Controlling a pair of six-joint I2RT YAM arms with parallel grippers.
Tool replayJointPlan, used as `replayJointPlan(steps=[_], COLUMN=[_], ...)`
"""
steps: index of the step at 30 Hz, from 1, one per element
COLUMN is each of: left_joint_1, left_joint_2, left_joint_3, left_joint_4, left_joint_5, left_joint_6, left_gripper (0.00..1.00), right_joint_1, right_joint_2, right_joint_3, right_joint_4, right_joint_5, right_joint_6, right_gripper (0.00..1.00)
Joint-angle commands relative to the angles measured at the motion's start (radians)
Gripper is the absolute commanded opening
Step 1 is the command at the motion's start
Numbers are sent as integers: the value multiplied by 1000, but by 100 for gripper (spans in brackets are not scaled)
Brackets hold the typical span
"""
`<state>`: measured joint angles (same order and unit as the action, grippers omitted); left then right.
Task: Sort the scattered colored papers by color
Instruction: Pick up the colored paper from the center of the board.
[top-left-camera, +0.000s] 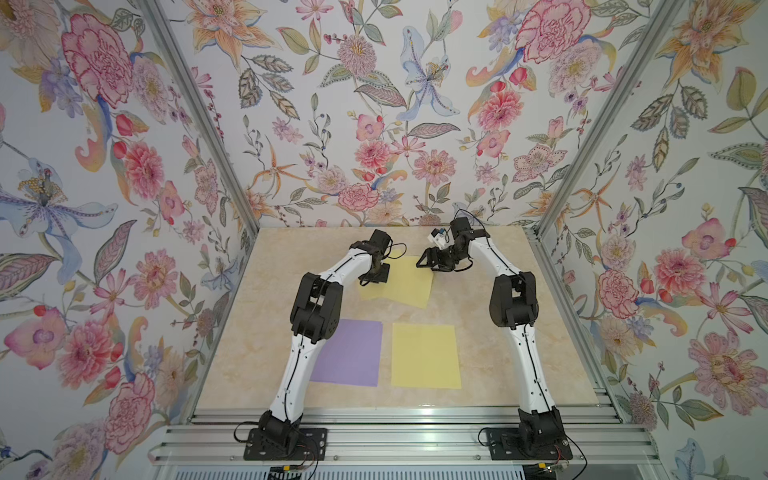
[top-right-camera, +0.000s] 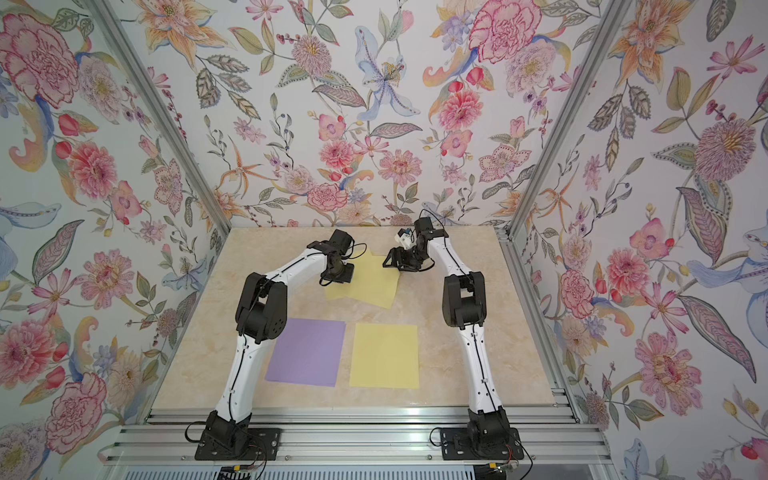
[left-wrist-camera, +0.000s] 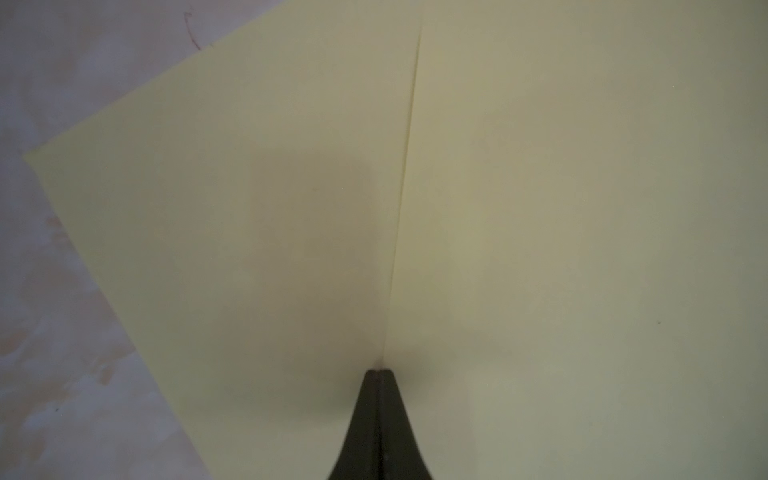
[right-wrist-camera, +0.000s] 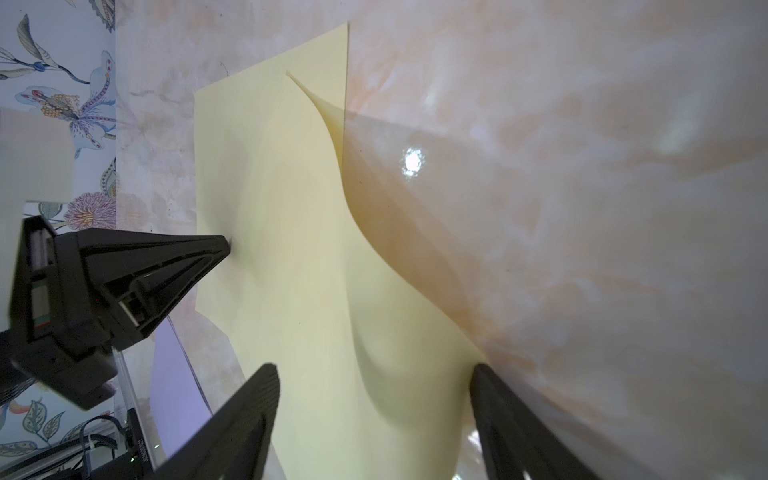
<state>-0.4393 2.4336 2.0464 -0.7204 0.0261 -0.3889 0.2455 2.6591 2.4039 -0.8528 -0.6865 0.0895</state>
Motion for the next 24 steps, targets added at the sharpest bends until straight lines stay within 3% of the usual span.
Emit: replayJointPlan(steps=[1, 8, 15, 24], left_joint_1=[4, 1, -2, -3], left_joint_2=[39, 37, 38, -18], left_joint_3=[-29, -31, -31, -13], left_joint_4=[-25, -25, -26, -25], left_joint_5=[11, 8, 11, 35], left_joint_6=[-5, -1, 4, 4], left_gripper=[0, 0, 0, 0], right_joint_1=[28, 47, 31, 12], right_joint_2=[49, 43, 46, -50], right_joint_3=[-71, -68, -9, 38], right_joint_4=[-71, -65, -86, -69], right_joint_5=[13, 9, 8, -22], right_joint_6=[-4, 6, 21, 53], right_gripper=[76, 69, 41, 31])
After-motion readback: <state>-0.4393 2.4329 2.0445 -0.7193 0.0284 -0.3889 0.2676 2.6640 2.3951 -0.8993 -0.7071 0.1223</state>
